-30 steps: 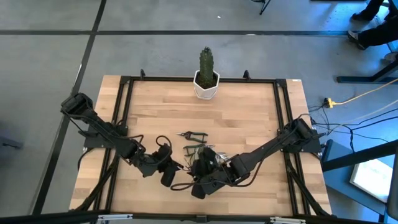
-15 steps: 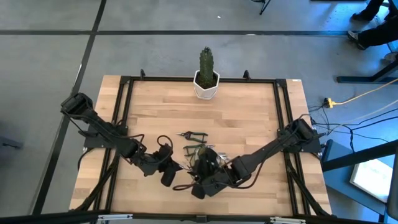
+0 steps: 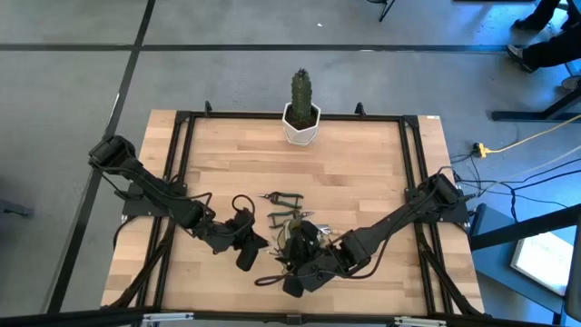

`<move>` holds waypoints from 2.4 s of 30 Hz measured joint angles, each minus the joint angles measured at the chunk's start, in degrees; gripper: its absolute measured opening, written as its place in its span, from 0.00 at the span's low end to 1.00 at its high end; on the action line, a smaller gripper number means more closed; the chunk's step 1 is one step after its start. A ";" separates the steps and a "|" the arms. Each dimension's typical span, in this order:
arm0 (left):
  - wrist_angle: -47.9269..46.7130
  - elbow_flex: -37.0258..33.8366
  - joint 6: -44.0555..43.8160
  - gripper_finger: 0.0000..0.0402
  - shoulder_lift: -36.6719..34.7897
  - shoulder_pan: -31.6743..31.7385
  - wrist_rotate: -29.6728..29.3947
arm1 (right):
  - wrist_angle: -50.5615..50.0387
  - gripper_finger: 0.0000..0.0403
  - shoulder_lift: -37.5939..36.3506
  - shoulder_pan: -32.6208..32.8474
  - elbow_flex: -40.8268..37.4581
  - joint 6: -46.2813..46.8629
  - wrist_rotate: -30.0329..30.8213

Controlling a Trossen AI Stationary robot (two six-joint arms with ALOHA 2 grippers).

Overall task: Pick & Place Garden tools in Gardening bag
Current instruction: Put the hand rake into the gardening bag

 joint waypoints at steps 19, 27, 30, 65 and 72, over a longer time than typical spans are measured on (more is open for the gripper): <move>1.66 0.02 4.25 0.00 -7.92 3.73 0.91 | -5.13 0.17 -0.97 -1.56 4.78 -3.21 -3.10; 1.68 0.04 6.50 0.00 -13.37 2.97 -1.90 | 2.32 0.17 -2.87 -0.45 4.83 -2.99 -1.40; 1.81 0.04 8.03 0.00 -14.71 0.91 -4.38 | 5.79 0.17 -3.03 0.98 4.85 -3.35 2.15; 59.36 -9.34 40.44 0.00 -5.68 -19.70 -12.32 | 18.88 0.17 -8.79 0.39 4.81 -7.26 -4.43; 40.99 -5.74 34.04 0.04 -5.66 -15.06 -9.33 | 18.30 0.17 -8.76 0.28 4.81 -4.47 -1.40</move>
